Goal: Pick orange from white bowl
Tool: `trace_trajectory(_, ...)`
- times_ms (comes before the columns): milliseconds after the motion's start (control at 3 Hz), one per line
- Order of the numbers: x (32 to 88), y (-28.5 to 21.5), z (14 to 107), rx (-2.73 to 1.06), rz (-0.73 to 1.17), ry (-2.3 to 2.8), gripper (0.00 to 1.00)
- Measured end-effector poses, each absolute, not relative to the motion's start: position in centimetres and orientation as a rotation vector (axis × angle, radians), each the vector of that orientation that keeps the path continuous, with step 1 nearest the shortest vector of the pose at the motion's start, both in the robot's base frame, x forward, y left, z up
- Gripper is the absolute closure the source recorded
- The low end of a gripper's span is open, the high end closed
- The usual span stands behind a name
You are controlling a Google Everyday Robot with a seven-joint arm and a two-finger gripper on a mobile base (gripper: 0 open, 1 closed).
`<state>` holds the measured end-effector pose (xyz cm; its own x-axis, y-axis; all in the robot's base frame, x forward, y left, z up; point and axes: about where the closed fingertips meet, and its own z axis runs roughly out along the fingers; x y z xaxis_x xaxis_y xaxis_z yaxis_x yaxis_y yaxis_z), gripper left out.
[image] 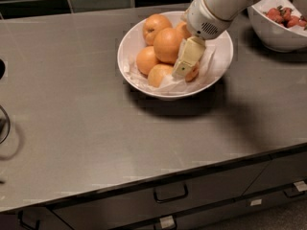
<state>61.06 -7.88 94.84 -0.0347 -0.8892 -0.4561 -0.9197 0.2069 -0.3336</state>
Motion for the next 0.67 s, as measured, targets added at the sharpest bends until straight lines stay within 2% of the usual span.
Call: trace_trajectory(667, 63.4, -6.5, 94.2, -1.661, 0.078, 1.892, 0.16)
